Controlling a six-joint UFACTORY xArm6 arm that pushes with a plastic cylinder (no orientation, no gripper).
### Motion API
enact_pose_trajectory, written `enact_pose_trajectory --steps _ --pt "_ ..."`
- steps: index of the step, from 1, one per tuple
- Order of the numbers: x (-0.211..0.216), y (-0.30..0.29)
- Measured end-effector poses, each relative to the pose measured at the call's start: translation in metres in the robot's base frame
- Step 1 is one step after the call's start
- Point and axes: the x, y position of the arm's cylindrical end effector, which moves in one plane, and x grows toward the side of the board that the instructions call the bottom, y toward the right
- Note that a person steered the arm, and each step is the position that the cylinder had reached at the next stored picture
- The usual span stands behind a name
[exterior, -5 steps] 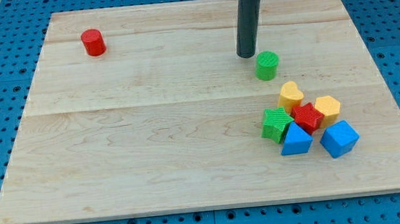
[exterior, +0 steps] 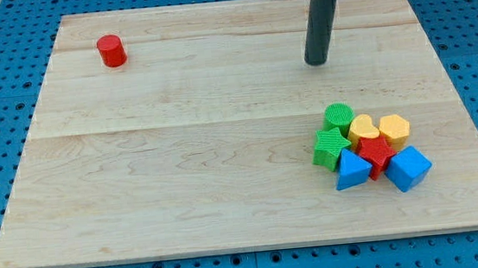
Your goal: Push the red circle to the left side of the green star
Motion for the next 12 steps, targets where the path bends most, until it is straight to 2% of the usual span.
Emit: enact_pose_trajectory --steps 5,7,8,9,10,11,12 --pt "-0.066 -0.126" --pt "-0.066 -0.128" --pt "-0.078 -0.163" --pt "-0.098 -0.228" --pt "-0.099 -0.299" --pt "-0.063 -0.319" --pt "-0.019 -0.300"
